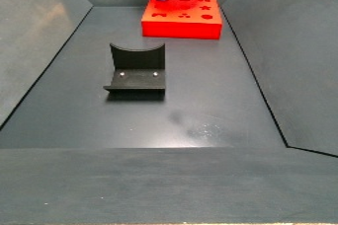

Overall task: Pick up the rectangle object. Move up. Move to above the board. Insert the rectangle object.
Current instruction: Insert the rectangle object.

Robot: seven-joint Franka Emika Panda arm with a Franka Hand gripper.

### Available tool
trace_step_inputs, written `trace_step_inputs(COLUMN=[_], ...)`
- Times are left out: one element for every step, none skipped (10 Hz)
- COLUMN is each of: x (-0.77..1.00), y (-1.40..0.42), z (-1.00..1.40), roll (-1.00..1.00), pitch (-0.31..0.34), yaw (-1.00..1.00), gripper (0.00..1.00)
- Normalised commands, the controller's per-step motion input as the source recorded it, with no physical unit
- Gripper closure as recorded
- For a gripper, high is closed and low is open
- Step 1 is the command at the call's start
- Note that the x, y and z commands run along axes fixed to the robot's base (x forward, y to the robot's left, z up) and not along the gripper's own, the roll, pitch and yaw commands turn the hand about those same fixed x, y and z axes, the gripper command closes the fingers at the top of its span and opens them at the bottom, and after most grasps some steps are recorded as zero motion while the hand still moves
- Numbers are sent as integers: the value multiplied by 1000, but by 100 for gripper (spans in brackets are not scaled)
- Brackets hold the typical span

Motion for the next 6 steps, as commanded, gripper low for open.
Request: trace_step_inputs(x=[-300, -291, -123, 89, 197, 240], y=[0, -3, -89, -149, -114, -111], z=[-169, -223, -251, -349, -403, -454], roll=[-169, -184, -141, -50, 0, 1], pitch=[49, 111, 97, 60, 50, 66], yaw=[-100, -189, -186, -180, -109, -91], gripper=[100, 100, 100, 100, 100, 100])
